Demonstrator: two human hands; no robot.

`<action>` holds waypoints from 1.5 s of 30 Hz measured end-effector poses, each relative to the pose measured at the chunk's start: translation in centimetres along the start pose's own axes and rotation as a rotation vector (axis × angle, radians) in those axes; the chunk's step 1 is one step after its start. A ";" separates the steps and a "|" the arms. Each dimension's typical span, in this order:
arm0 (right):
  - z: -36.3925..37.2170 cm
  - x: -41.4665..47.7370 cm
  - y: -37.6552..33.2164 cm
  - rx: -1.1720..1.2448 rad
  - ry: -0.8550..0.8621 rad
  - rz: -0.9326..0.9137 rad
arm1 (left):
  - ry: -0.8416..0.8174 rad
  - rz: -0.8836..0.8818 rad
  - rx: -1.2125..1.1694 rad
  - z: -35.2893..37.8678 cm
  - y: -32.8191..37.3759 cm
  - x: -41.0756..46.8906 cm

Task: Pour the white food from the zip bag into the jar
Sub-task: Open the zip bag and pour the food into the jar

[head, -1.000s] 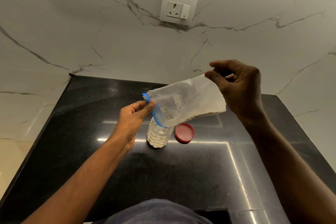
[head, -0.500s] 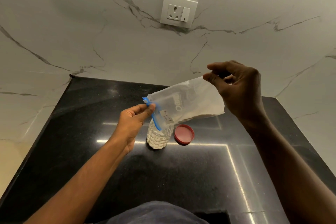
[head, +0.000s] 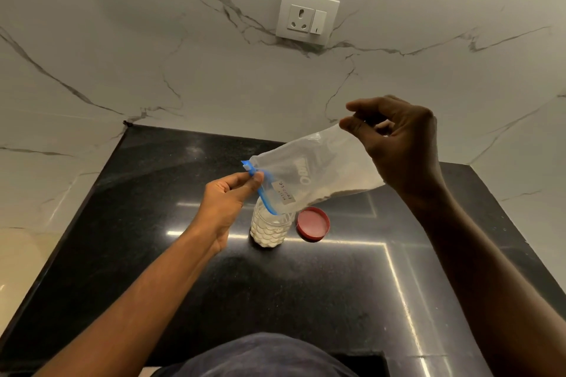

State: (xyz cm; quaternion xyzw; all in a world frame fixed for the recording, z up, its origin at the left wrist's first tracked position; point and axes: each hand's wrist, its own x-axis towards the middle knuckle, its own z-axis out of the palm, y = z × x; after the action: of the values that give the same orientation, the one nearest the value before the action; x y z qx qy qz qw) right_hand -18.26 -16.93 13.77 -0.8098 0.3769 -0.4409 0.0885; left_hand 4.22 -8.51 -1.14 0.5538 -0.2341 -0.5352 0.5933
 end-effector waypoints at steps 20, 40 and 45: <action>1.0 -0.5 0.0 0.087 0.024 0.064 | -0.013 0.066 0.042 -0.6 -0.8 0.4; 1.4 -1.2 0.9 0.239 -0.120 0.252 | 0.018 0.094 -0.003 -0.9 -1.9 1.1; 0.4 -2.9 4.0 0.397 -0.220 0.362 | 0.026 0.076 -0.063 -1.2 -2.2 1.2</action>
State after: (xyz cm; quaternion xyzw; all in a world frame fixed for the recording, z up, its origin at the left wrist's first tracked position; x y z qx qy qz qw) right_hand -21.06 -17.83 9.74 -0.7390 0.4098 -0.3927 0.3629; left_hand 4.81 -8.73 -3.81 0.5327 -0.2303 -0.5120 0.6333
